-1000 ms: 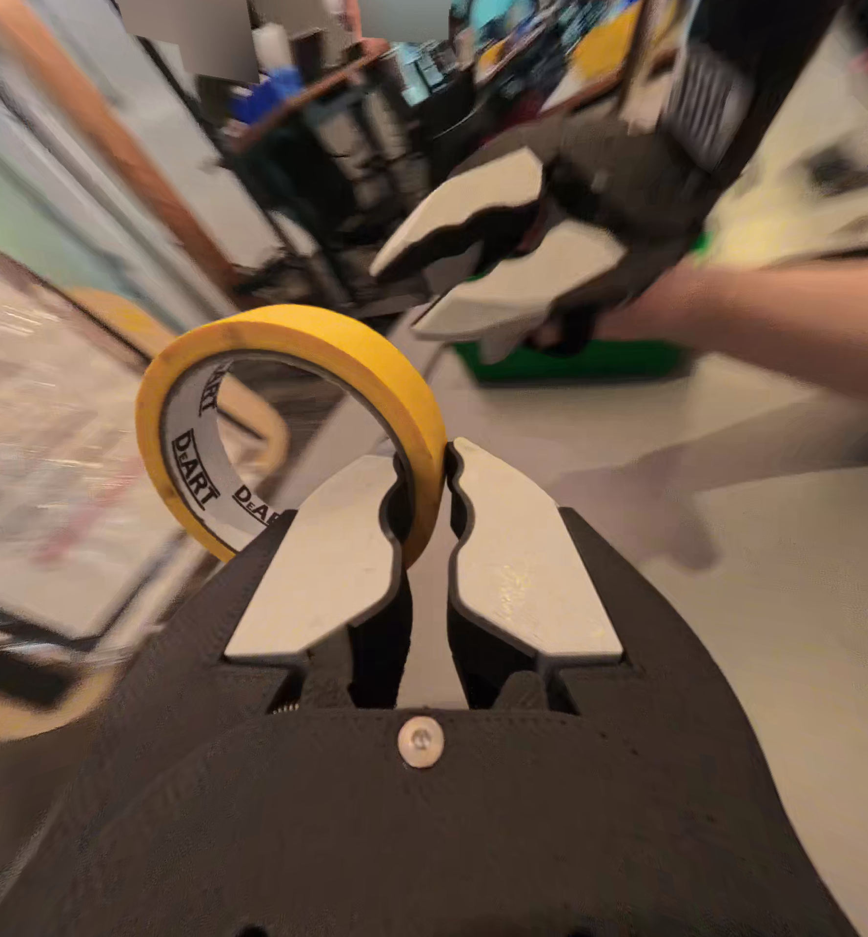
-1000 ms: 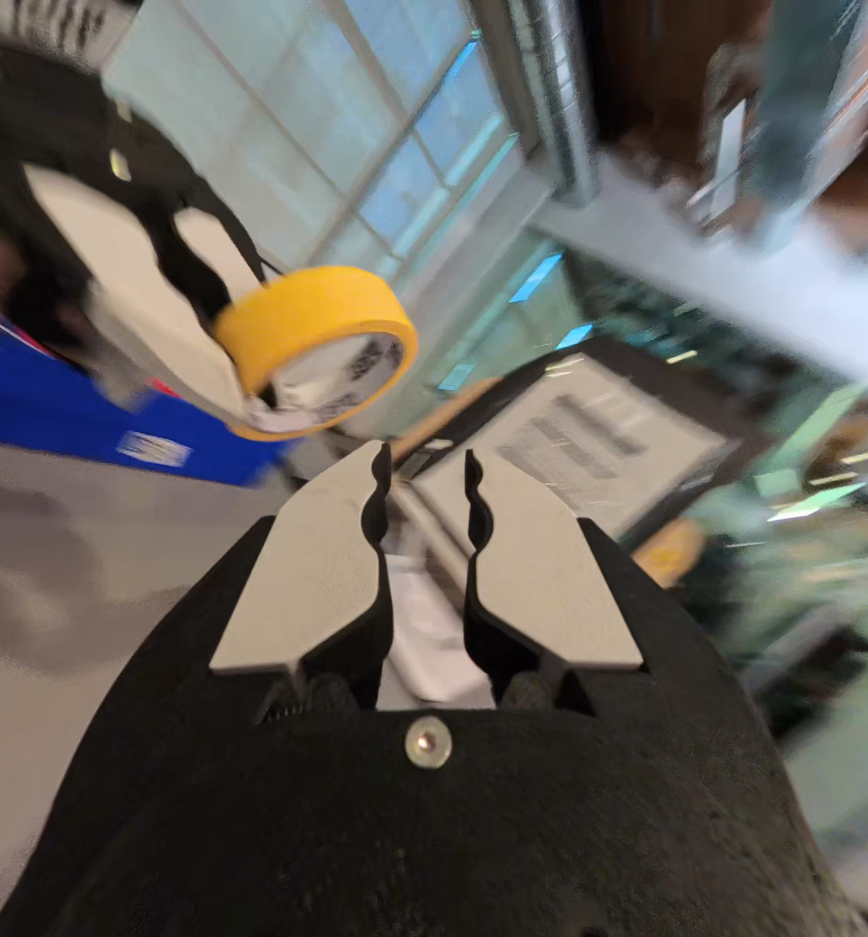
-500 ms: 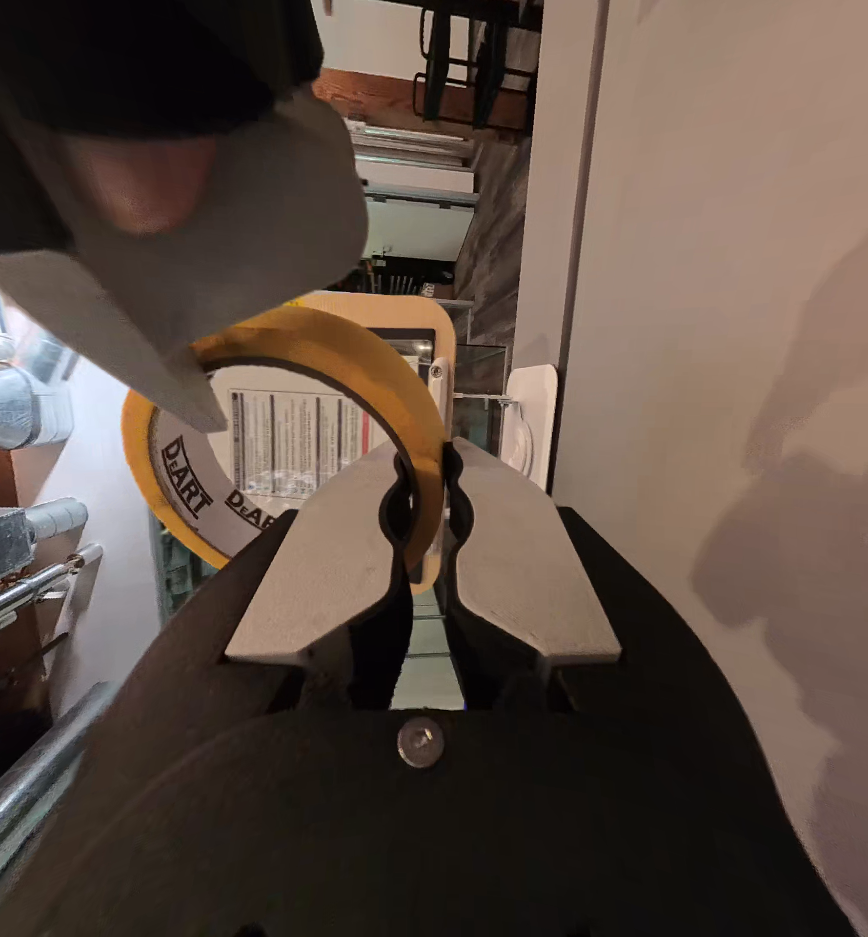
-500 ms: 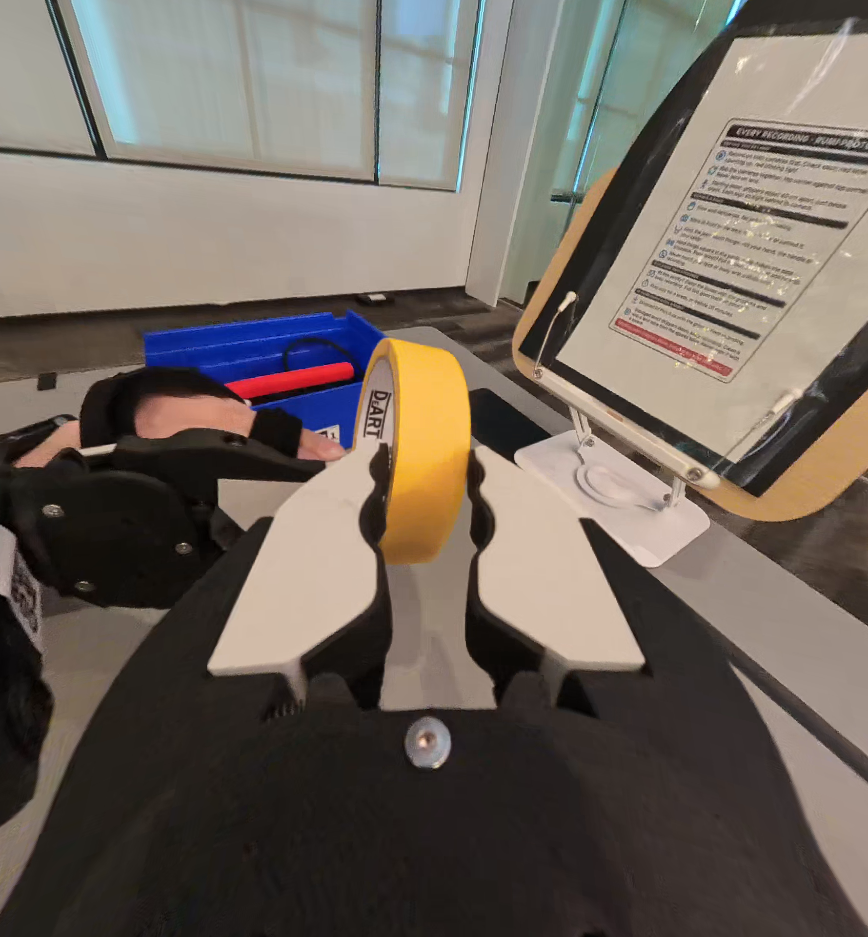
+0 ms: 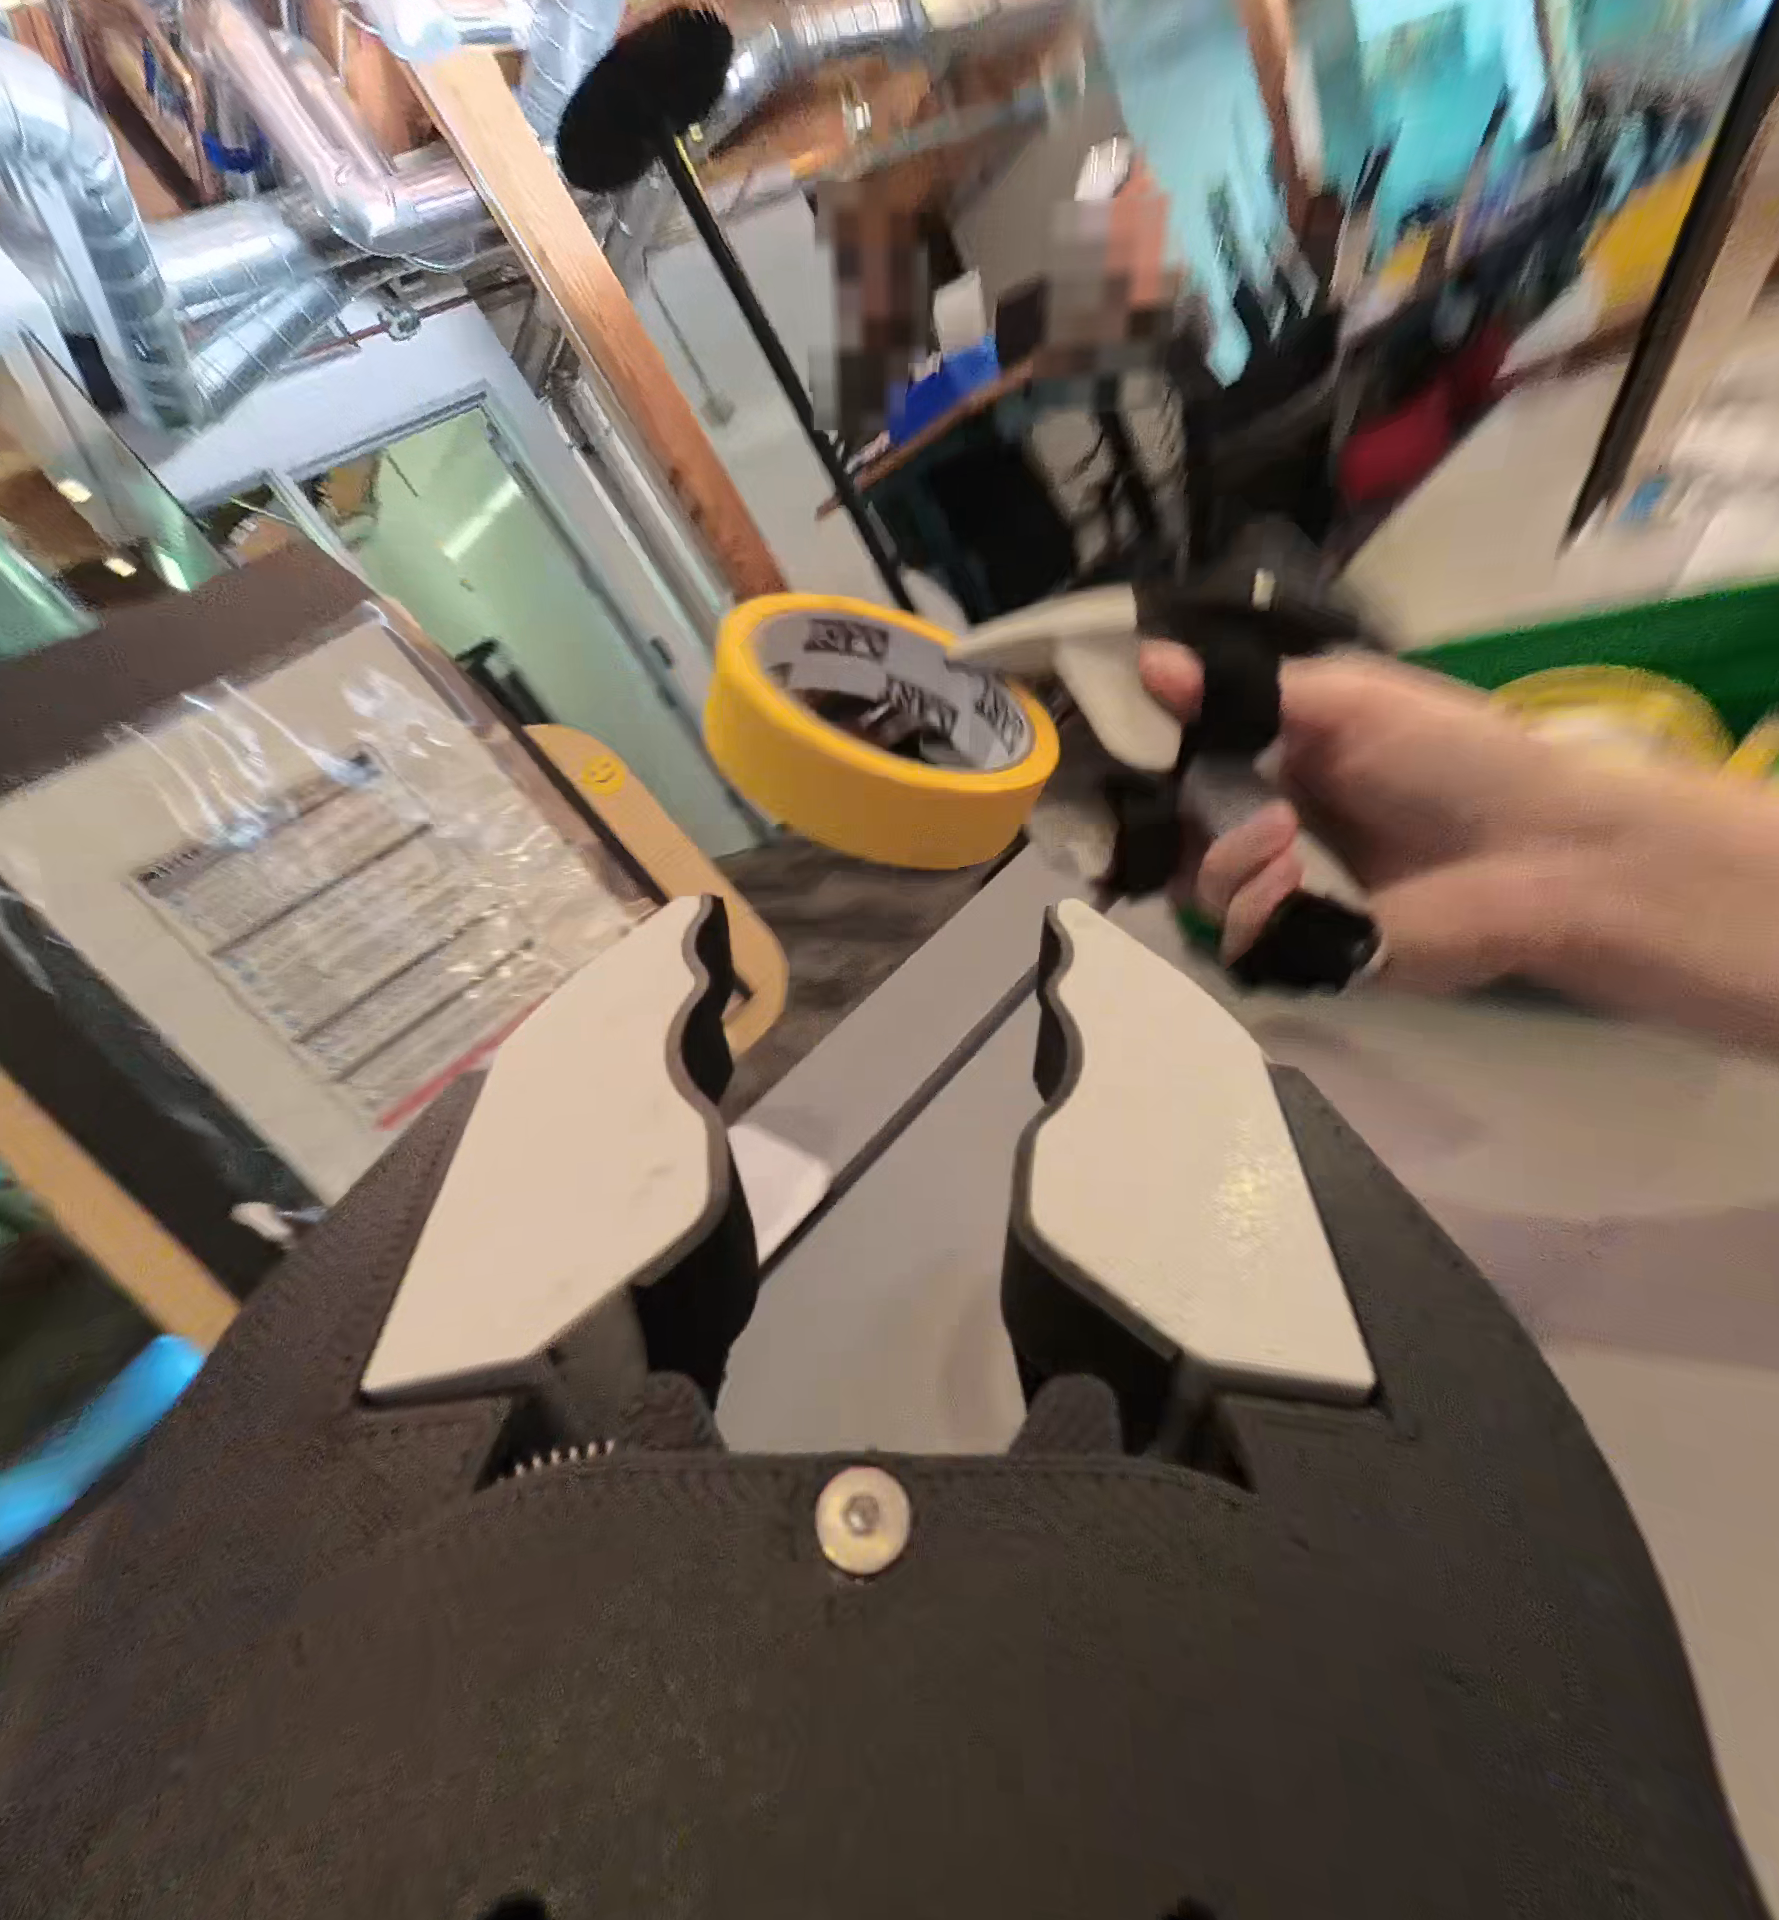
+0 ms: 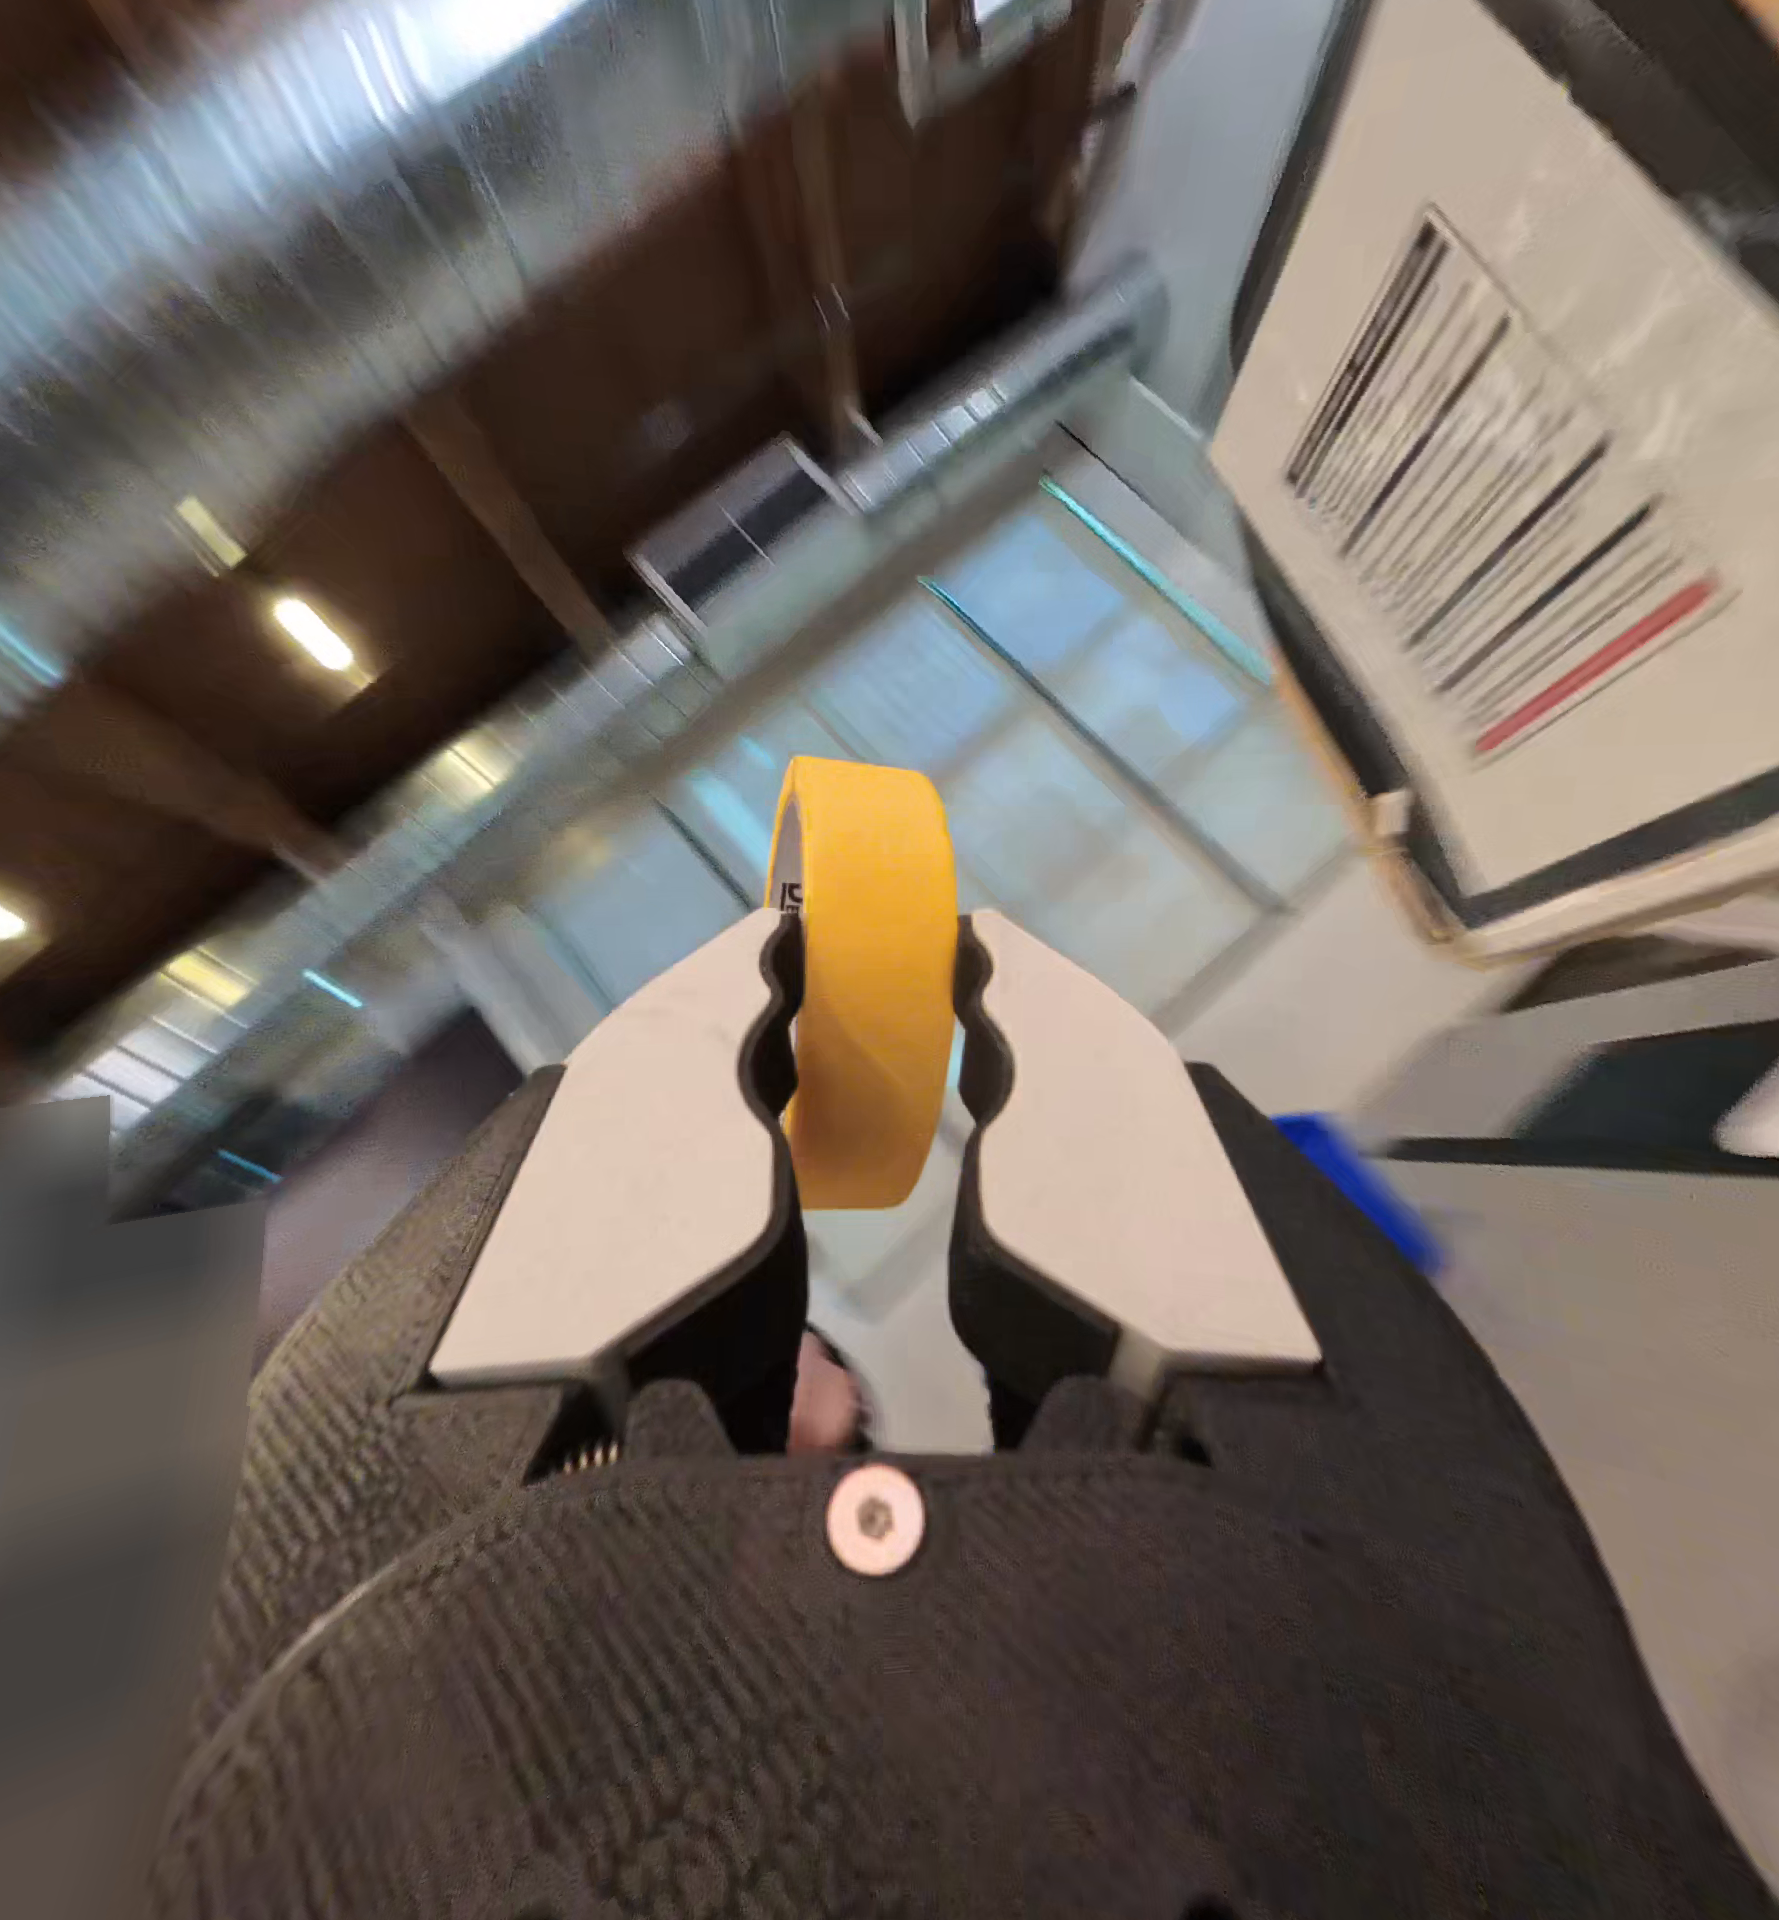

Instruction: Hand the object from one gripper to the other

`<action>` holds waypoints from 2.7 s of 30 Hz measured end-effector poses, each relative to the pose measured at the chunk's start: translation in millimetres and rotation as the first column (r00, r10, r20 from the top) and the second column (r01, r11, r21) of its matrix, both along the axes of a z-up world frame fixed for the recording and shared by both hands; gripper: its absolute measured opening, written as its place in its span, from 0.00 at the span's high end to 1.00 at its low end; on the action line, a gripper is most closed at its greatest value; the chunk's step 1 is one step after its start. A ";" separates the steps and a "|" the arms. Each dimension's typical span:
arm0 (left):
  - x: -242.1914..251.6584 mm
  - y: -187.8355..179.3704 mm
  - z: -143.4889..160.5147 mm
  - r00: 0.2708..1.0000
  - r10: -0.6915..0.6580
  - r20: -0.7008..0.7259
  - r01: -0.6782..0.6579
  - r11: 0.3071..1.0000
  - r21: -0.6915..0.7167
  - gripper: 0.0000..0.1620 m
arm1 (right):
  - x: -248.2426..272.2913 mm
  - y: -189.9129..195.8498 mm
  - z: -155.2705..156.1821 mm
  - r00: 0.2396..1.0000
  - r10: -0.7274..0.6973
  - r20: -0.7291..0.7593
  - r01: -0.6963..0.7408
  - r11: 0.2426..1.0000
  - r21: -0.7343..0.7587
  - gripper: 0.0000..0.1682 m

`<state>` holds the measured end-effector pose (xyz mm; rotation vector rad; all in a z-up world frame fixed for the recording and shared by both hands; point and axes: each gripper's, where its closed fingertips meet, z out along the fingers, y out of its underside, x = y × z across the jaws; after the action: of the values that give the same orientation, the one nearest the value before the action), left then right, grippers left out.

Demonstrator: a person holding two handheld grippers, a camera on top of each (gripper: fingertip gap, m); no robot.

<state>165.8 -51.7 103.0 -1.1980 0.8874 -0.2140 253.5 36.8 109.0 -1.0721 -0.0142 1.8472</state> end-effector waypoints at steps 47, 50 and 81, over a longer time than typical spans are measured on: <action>-3.2 63.4 -125.9 0.561 0.438 -0.702 -0.256 0.899 0.357 0.66 | -67.7 -8.7 -52.5 -0.026 -0.725 0.688 0.078 0.685 0.725 0.84; 5.2 50.4 -107.6 0.712 0.329 -0.621 -0.211 0.943 0.258 0.65 | -54.2 -3.7 -46.3 -0.098 -0.759 0.643 0.072 0.639 0.766 0.84; -5.3 18.1 -31.7 0.932 0.232 -0.277 -0.074 0.874 0.481 0.83 | -51.4 -46.5 -62.0 0.621 0.319 0.716 -0.420 0.907 -0.040 0.71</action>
<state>160.5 -33.6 71.3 -0.8548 1.0520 0.3296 202.1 -9.7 47.0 -1.7294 -0.8749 1.6177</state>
